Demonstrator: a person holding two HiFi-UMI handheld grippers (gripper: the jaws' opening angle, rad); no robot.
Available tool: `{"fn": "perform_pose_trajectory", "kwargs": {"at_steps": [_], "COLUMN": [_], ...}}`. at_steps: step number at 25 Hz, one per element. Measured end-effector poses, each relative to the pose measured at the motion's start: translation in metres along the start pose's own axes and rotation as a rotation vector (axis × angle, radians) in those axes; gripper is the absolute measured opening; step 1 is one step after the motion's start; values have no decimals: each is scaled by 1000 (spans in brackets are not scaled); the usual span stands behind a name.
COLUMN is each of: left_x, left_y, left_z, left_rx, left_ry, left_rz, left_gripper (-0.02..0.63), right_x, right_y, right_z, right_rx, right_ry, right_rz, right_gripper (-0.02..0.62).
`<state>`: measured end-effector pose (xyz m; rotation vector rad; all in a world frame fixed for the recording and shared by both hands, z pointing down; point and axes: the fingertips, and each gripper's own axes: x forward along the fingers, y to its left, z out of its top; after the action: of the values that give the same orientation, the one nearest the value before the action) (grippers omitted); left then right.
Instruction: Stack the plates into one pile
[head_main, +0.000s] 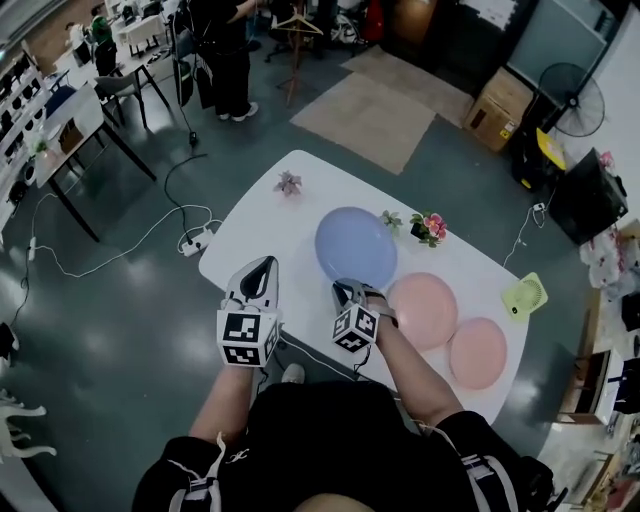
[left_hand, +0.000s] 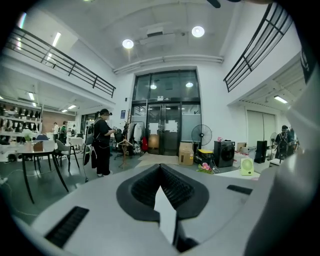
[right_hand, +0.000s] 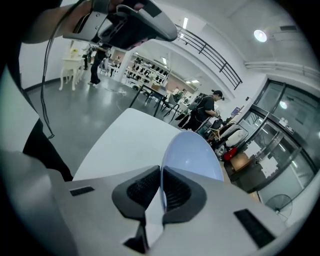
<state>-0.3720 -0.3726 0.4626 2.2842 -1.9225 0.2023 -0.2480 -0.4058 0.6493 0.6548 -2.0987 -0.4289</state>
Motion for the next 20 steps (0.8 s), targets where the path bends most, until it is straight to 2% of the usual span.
{"fn": "perform_pose_trajectory", "kwargs": {"at_steps": [7,20], "left_x": [27,72], "left_y": [-37,-149], "left_z": [0,0], "left_rx": [21,97], "left_ry": [2,22], "left_rz": [-132,-433], "left_gripper": [12,12], "right_x": [-23,-82], "right_y": [-19,-30], "right_z": [-42,-152], "right_rx": [69,275], "right_ry": [110,330], "right_rz": [-133,-314], "right_gripper": [38,38]}}
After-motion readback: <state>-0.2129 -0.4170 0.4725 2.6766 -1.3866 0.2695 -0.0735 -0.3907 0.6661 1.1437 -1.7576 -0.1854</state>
